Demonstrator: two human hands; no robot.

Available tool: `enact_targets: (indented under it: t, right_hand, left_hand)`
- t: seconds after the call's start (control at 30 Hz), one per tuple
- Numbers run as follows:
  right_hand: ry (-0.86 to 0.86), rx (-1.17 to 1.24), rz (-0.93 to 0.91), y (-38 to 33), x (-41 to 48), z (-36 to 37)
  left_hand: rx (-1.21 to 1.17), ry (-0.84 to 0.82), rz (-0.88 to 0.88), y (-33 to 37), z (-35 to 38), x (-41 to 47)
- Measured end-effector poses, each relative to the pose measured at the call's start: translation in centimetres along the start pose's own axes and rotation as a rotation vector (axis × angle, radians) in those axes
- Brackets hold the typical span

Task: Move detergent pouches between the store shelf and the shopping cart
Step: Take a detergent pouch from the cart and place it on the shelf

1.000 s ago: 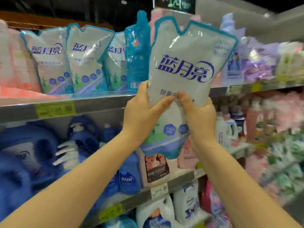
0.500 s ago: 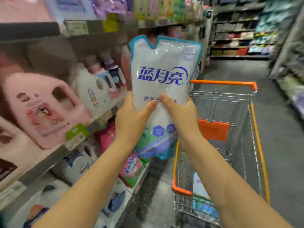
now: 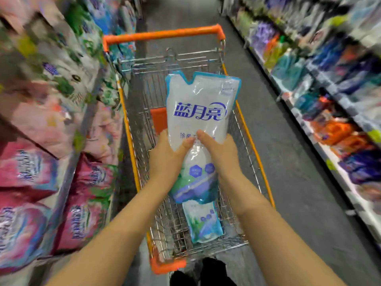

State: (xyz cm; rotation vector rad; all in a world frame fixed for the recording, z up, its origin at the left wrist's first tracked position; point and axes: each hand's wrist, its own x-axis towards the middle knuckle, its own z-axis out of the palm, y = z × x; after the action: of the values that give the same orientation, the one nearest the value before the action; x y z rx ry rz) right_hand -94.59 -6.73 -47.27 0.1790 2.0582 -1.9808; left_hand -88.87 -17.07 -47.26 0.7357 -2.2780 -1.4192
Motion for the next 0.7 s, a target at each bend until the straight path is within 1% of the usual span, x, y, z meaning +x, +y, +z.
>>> enact_targets:
  t: [0.07,0.13,0.23,0.33,0.4,0.5,0.57,0.63,0.7]
  right_hand:
    - [-0.006,-0.029,0.049,2.1,2.4,-0.1]
    - [-0.030,-0.044,0.108,4.3,4.6,-0.2]
    - [-0.066,-0.094,0.222,8.9,7.8,0.1]
    - [-0.080,-0.175,0.354,14.4,10.3,0.7]
    - [-0.106,-0.228,0.473,18.0,11.3,1.0]
    - [-0.152,-0.234,0.608,22.7,11.7,1.2]
    - [-0.211,-0.293,0.691,25.9,11.4,1.7]
    - [-0.245,-0.296,0.785,28.5,10.7,2.4]
    - [-0.261,-0.316,0.834,30.5,9.7,2.8]
  left_hand:
    - [-0.014,-0.051,-0.074,-1.9,2.2,1.6]
    - [-0.060,-0.077,-0.195,-4.3,4.3,2.7]
    - [-0.171,-0.074,-0.381,-8.7,7.0,3.5]
    - [-0.223,-0.087,-0.559,-13.5,9.6,3.3]
    - [-0.290,-0.063,-0.677,-16.5,11.1,2.7]
    - [-0.393,-0.010,-0.842,-21.4,12.8,1.0]
    - [-0.402,0.038,-0.935,-23.9,13.5,-0.3]
    - [-0.378,0.097,-1.011,-25.7,13.6,-1.3]
    - [-0.244,0.128,-1.110,-27.1,13.6,-2.1]
